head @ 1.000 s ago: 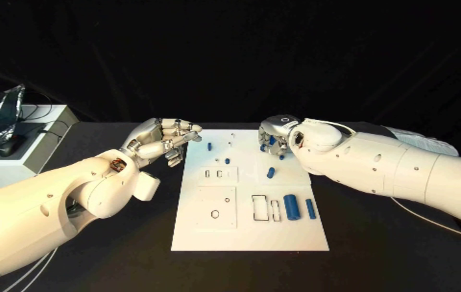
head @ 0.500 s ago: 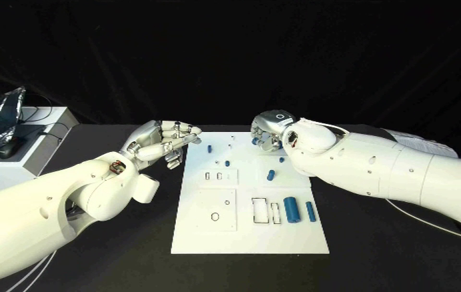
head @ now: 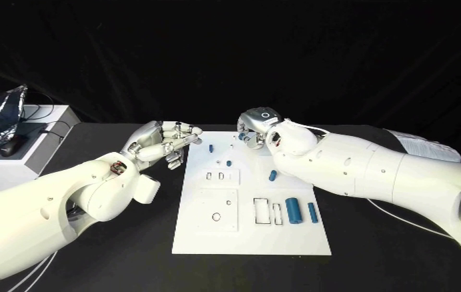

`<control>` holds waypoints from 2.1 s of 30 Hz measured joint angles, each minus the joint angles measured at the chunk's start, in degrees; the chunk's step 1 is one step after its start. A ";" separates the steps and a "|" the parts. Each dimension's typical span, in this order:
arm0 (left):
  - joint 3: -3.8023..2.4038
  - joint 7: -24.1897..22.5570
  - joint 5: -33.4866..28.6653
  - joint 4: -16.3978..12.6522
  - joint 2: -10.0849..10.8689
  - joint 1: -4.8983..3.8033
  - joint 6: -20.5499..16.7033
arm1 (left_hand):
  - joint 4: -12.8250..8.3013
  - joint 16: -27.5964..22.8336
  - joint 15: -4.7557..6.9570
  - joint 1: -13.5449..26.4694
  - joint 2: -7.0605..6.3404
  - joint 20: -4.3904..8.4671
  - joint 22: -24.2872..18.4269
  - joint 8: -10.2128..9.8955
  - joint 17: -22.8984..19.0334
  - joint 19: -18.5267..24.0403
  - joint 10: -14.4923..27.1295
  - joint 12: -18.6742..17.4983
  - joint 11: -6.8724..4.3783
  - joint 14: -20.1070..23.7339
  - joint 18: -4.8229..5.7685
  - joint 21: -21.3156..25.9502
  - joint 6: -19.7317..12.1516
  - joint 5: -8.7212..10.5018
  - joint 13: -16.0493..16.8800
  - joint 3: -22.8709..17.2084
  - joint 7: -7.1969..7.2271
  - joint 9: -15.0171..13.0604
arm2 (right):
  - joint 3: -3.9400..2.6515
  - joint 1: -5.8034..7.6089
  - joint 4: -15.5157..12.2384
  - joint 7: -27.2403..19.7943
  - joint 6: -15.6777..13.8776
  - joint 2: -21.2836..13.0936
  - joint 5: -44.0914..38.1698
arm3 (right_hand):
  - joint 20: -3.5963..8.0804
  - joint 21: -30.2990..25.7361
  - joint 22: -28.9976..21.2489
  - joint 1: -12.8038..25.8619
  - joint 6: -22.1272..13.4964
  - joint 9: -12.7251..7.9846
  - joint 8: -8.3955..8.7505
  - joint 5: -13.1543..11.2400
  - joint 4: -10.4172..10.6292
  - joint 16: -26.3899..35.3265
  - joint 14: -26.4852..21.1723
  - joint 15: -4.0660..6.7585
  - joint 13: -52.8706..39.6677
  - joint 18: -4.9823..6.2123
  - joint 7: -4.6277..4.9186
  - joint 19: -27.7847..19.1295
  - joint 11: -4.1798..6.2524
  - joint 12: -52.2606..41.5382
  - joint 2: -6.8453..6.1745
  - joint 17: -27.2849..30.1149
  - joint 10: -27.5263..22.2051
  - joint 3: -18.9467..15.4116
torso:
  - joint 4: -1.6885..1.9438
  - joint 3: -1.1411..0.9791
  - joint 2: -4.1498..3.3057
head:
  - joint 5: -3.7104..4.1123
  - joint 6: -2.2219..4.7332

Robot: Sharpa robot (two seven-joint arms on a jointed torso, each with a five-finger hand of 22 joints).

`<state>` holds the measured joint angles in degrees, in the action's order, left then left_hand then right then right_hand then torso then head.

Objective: Assemble the parts on the task board

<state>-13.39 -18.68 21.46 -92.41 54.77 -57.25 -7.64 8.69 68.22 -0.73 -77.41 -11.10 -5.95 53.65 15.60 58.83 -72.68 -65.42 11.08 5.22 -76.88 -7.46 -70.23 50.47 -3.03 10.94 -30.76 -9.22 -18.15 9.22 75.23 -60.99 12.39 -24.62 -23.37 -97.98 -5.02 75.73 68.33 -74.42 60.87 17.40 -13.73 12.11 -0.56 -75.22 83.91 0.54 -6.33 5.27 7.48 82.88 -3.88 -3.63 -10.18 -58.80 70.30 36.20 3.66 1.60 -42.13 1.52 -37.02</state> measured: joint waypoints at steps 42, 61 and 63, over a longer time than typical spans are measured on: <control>-0.69 0.03 -0.02 -0.45 0.19 -0.01 0.01 | -0.16 0.00 0.00 0.00 0.00 0.00 0.12 0.00 0.01 0.00 -0.01 0.00 0.00 0.00 0.00 -0.34 -0.21 0.00 0.06 -0.16 0.21 0.01 | -0.50 -0.52 4.63 1.27 -2.53 2.90 -1.85 | -0.01 0.22 0.25 0.27 -0.39 0.36 0.24 -0.06 -0.01 -0.22 0.00 0.00 -0.01 0.00 -0.01 0.00 -0.01 0.00 -0.28 -0.15 -0.01 -0.01 | 1.31 0.92 -1.52 | 0.12 0.05; -0.86 0.04 -0.03 -0.51 0.09 -0.02 0.02 | -0.16 0.00 0.00 0.00 0.00 0.00 0.11 0.01 0.01 0.00 -0.01 0.00 0.00 0.00 0.00 -0.34 -0.21 0.00 0.05 -0.16 0.21 0.01 | -0.47 -0.51 7.15 1.00 -0.86 4.30 -1.64 | -0.22 -0.50 -1.13 1.43 -2.16 1.10 0.67 -2.25 0.67 -0.22 0.00 -0.01 0.37 0.00 0.76 -0.22 -0.89 0.00 -1.44 1.52 -1.99 0.33 | 1.32 1.06 -1.62 | 0.08 -0.31; -0.87 0.04 -0.03 -0.51 0.08 -0.02 0.02 | -0.16 0.00 0.00 0.00 0.00 0.00 0.10 0.01 0.01 0.00 -0.01 0.00 0.00 0.00 0.00 -0.34 -0.21 0.00 0.04 -0.16 0.21 0.01 | -0.47 -0.53 7.45 0.85 -0.80 4.55 -1.53 | -0.23 -0.82 -1.33 1.74 -2.28 1.15 0.67 -2.62 0.89 -0.22 0.00 -0.01 0.49 0.00 0.87 -0.22 -1.05 -0.01 -1.75 1.82 -2.36 0.55 | 1.34 1.05 -1.64 | 0.07 -0.32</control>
<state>-14.25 -18.64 21.43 -92.91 54.85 -57.27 -7.62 8.53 68.22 -0.73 -77.41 -11.10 -5.95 53.76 15.60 58.84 -72.68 -65.43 11.08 5.22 -76.88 -7.46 -70.57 50.26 -3.03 10.98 -30.92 -9.01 -18.14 8.76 74.70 -53.54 13.23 -25.42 -18.82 -99.52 -5.25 74.92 67.00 -72.68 58.59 18.56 -13.06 9.49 0.33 -75.44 83.91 0.54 -5.84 5.27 8.34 82.66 -4.93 -3.63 -11.93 -56.98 67.94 36.75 5.00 2.66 -43.77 1.58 -37.34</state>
